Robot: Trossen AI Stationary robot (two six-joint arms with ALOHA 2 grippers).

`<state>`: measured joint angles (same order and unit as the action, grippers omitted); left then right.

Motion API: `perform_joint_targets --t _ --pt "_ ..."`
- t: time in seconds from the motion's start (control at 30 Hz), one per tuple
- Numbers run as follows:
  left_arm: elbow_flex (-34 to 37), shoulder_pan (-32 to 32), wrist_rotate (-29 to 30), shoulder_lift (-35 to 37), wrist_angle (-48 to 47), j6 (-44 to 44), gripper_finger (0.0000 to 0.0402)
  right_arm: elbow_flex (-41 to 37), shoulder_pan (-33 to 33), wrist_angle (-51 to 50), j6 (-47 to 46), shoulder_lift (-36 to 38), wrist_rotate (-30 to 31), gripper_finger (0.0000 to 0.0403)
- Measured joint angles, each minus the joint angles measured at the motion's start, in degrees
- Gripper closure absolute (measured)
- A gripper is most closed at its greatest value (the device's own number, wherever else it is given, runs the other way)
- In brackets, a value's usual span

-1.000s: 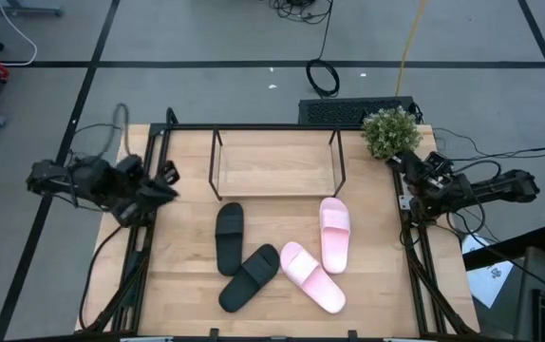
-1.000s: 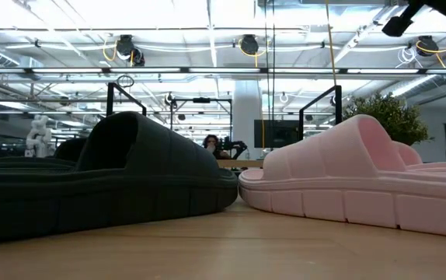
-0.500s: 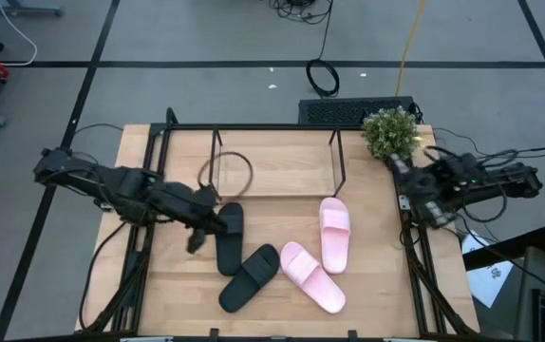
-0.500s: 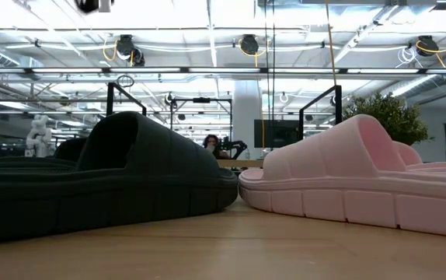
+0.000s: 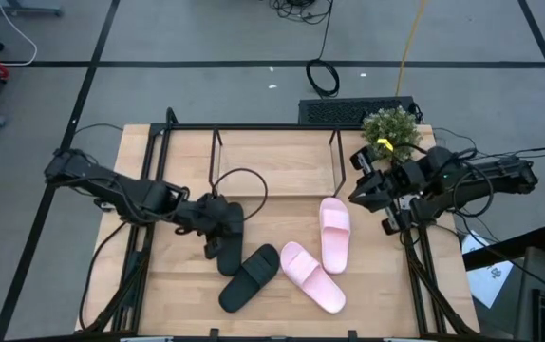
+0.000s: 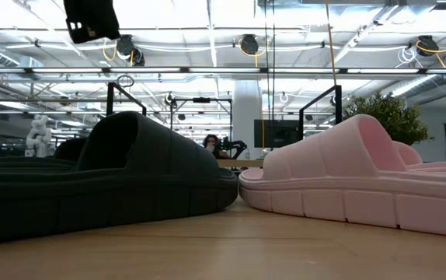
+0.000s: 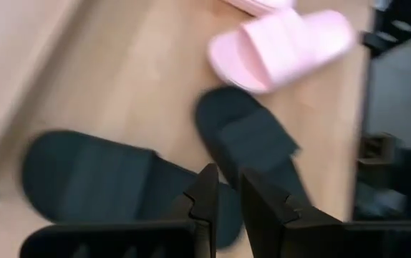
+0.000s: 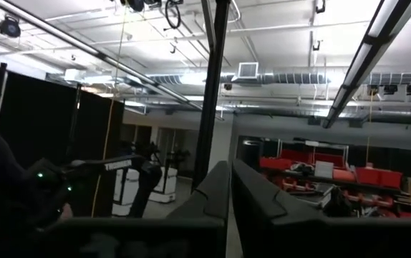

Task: Pick and place slides into the shelf
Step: Put the left black slipper on the shelf

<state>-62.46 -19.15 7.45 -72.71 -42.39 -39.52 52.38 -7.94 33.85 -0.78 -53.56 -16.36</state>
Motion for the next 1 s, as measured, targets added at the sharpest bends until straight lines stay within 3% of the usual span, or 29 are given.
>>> perform_joint_targets --t 0.17,0.3,0.57,1.0 --pt "0.0 -4.6 12.1 -0.9 -1.3 0.3 0.0350 0.0 0.0 -0.2 -0.4 0.1 0.1 0.0394" --pt "0.0 -7.9 16.1 -2.2 -1.6 -1.4 0.0350 0.0 0.0 -1.5 -0.5 0.1 1.9 0.0394" --pt "0.0 -14.6 15.0 -9.6 -5.1 -4.8 0.0350 0.0 0.0 -5.9 -1.0 0.1 6.1 0.0394" --pt "0.0 -14.7 12.5 -17.3 -4.5 -1.6 0.0350 0.0 0.0 -7.7 5.7 0.1 7.6 0.0394"
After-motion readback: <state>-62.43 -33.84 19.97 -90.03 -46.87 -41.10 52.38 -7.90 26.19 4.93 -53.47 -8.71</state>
